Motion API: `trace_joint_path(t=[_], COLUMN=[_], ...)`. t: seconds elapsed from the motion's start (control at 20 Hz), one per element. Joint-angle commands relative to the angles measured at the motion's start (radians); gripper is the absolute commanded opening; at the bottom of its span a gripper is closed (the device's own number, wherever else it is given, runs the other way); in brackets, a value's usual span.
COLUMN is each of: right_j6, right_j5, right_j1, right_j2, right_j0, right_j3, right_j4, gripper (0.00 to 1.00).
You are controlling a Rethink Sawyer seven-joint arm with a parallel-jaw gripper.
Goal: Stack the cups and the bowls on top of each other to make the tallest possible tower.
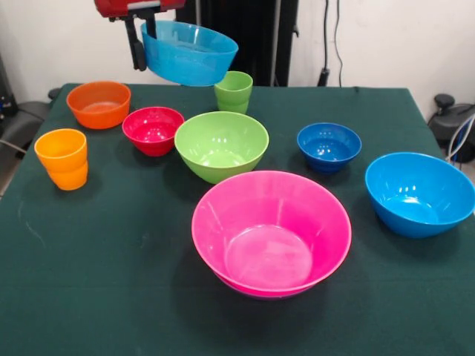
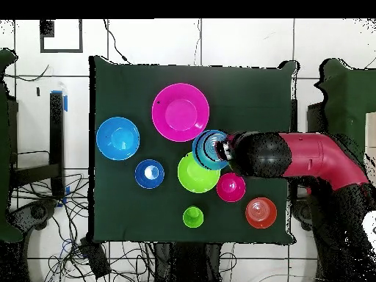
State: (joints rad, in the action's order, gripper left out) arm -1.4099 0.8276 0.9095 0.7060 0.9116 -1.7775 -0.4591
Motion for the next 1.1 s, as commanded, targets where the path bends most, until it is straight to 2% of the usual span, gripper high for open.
trace_joint_path(t=[0.05, 0.5, 0.8, 0.95, 1.1], right_j6=[-0.161, -0.184, -0.232, -0.249, -0.245], right_j5=[-0.04, -0.036, -0.022, -0.009, -0.012], right_j1=[-0.02, -0.078, -0.13, -0.183, -0.219], right_j2=[-0.046, -0.093, -0.125, -0.143, -0.157], right_j0=[-0.058, -0.116, -0.231, -0.3, -0.336], right_j3=[-0.096, -0.016, 0.066, 0.144, 0.211], right_j4=[0.068, 0.074, 0.082, 0.09, 0.093], gripper=[0.0, 0.0, 0.0, 0.0, 0.0])
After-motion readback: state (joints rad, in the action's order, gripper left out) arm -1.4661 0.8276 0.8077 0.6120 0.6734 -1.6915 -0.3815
